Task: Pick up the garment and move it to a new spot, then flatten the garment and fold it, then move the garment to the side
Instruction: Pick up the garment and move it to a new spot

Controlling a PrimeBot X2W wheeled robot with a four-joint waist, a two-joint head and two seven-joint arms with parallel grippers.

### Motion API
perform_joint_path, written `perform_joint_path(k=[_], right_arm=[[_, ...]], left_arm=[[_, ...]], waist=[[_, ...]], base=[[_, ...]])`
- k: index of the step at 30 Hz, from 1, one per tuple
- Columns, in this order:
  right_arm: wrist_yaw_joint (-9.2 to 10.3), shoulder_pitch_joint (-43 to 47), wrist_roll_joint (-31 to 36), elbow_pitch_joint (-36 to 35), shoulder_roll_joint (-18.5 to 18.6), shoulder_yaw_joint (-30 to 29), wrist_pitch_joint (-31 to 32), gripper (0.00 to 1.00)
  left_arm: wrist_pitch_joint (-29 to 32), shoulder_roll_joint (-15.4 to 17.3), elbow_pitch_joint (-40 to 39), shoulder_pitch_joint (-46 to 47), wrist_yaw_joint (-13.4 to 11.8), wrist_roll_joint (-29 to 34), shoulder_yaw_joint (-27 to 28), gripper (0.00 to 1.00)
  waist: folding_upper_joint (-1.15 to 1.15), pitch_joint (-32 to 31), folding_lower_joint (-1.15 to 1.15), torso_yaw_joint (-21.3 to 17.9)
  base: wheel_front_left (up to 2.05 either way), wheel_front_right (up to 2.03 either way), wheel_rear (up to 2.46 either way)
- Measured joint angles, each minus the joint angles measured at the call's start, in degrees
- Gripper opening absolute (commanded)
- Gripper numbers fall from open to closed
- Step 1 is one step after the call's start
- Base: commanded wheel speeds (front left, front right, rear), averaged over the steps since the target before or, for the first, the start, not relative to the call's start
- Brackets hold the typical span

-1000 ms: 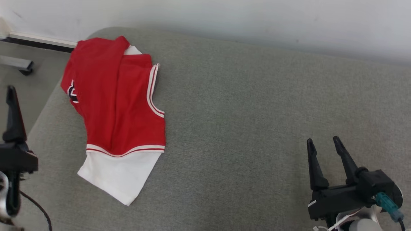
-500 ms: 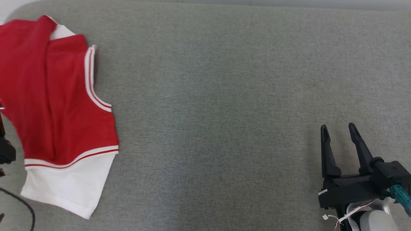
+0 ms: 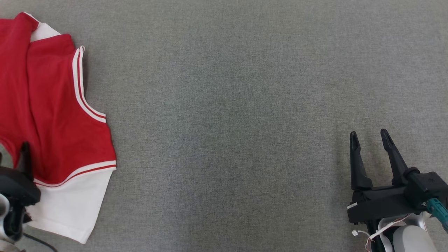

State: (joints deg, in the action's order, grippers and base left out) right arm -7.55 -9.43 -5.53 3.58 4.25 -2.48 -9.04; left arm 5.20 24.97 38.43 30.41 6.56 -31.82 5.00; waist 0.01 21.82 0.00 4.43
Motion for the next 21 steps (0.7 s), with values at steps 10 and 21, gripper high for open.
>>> perform_joint_path(k=[10, 21], right_arm=[[0.00, -0.30, 0.22, -0.07, 0.11, 0.41, 0.12, 1.00], [0.00, 0.13, 0.21, 1.13, -0.16, 0.75, -2.18, 1.00]], left_arm=[[-3.09, -1.00, 4.52, 1.22, 0.80, -2.93, -2.81, 0.00], [-12.57, 4.13, -0.57, 7.62, 0.42, 0.36, -4.53, 0.00]], waist=[[0.00, -0.14, 0.00, -0.44], [-0.01, -3.43, -0.01, 0.69]], base=[[0.00, 0.00, 0.00], [0.00, 0.00, 0.00]])
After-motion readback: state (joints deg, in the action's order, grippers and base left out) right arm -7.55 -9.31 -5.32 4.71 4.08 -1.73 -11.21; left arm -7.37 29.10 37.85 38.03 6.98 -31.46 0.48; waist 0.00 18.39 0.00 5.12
